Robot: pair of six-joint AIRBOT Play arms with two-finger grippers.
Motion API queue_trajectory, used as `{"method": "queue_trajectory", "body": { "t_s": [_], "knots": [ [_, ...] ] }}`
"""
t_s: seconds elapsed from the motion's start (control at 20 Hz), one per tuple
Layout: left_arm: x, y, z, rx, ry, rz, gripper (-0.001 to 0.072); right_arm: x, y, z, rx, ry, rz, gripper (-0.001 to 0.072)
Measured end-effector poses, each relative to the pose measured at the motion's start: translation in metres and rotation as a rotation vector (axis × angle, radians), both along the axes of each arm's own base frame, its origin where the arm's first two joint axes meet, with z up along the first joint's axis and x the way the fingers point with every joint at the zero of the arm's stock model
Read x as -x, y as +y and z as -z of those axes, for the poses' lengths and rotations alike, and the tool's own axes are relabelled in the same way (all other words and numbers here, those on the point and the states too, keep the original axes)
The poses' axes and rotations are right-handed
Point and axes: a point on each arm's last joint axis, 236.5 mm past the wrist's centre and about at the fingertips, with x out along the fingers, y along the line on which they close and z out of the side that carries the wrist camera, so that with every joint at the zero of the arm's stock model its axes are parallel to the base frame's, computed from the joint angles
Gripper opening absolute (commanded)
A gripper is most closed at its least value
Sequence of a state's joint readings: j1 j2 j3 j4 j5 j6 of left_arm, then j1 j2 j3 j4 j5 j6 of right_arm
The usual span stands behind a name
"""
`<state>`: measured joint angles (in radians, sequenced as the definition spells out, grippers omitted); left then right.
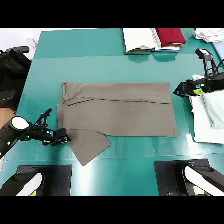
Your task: Fold the shirts.
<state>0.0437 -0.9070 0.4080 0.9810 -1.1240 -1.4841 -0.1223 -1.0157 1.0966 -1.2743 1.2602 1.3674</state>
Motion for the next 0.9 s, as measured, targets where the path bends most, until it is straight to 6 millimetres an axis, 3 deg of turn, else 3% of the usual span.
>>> {"method": "queue_trajectory", "body": {
  "t_s": [0.15, 0.25, 0.35, 0.45, 0.55, 0.7, 0.9],
  "knots": [
    [-0.012, -0.013, -0.012, 0.065, -0.055, 0.0, 0.0028, 0.012, -0.003, 0.004, -0.005, 0.033, 0.005, 0.0387],
    [-0.017, -0.017, -0.021, 0.084, -0.078, 0.02, 0.0028, 0.03, -0.014, 0.02, -0.009, 0.093, 0.034, 0.0387],
    [-0.021, -0.018, -0.029, 0.086, -0.095, 0.045, 0.0028, 0.057, -0.033, 0.046, -0.011, 0.177, 0.101, 0.0391],
    [-0.024, -0.018, -0.036, 0.087, -0.113, 0.066, 0.0028, 0.087, -0.056, 0.076, -0.021, 0.276, 0.191, 0.0489],
    [-0.028, -0.018, -0.041, 0.086, -0.129, 0.08, 0.0028, 0.119, -0.07, 0.104, -0.051, 0.374, 0.281, 0.0488],
    [-0.029, -0.018, -0.044, 0.085, -0.141, 0.094, 0.0028, 0.146, -0.066, 0.137, -0.145, 0.474, 0.354, 0.0479],
    [-0.03, -0.018, -0.045, 0.084, -0.146, 0.103, 0.0028, 0.149, -0.036, 0.162, -0.265, 0.548, 0.339, 0.0423]
  ]
}}
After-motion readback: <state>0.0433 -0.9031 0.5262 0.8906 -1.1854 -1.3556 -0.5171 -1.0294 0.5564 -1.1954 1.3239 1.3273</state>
